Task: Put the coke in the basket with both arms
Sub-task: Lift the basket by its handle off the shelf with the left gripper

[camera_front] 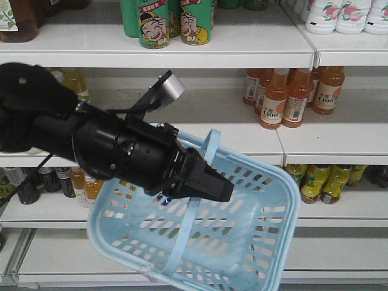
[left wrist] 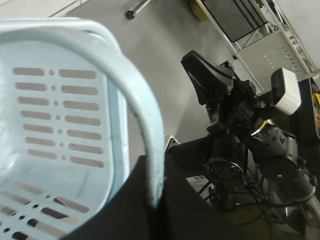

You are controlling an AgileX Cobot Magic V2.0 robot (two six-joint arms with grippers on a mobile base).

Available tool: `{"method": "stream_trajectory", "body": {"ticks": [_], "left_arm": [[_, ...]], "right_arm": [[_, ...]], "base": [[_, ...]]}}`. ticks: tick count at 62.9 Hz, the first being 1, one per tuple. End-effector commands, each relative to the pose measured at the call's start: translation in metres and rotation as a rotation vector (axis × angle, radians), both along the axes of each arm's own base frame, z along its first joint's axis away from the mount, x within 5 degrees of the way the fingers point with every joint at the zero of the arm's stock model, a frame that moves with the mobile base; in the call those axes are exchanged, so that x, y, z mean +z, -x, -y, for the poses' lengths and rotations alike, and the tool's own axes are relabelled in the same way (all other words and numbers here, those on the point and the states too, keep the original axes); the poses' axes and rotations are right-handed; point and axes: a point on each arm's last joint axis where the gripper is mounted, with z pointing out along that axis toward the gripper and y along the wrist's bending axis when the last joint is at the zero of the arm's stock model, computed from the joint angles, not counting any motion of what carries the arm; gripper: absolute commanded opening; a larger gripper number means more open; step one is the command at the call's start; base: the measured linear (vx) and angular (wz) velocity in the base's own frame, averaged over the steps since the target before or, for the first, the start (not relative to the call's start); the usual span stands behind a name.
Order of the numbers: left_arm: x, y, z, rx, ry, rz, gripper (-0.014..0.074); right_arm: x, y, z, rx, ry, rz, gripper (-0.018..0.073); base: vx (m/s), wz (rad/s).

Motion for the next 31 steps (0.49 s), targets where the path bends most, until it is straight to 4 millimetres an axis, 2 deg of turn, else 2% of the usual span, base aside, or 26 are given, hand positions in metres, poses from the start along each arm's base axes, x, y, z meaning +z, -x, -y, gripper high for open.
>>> {"method": "stream_trajectory", "body": {"ticks": [1,7,15,25,31], "left_arm": [[0.026,0.016,-0.006,0.082,0.151,0.048,-0.0007],[0.025,0.023,-0.011,0.114,0.200,0.051,-0.0007],[0.037,0.030,-0.012,0.097,0.292,0.061,-0.0007],[0.047,0.033,-0.011,0.082,0.395,0.030,-0.0007],[0.048,0.034,-0.011,0.073,0.401,0.048,-0.0007]], "right_arm": [[0.005,0.001,0.000,0.002,0.018,0.084,-0.0005],[0.005,0.001,0.000,0.002,0.018,0.084,-0.0005],[0.005,0.001,0.000,0.002,0.018,0.084,-0.0005],[0.005,0.001,0.000,0.002,0.018,0.084,-0.0005],[0.005,0.001,0.000,0.002,0.018,0.084,-0.0005]], "base": [[0.00,0.00],[0.00,0.00],[0.00,0.00],[0.00,0.00],[0.00,0.00]]}}
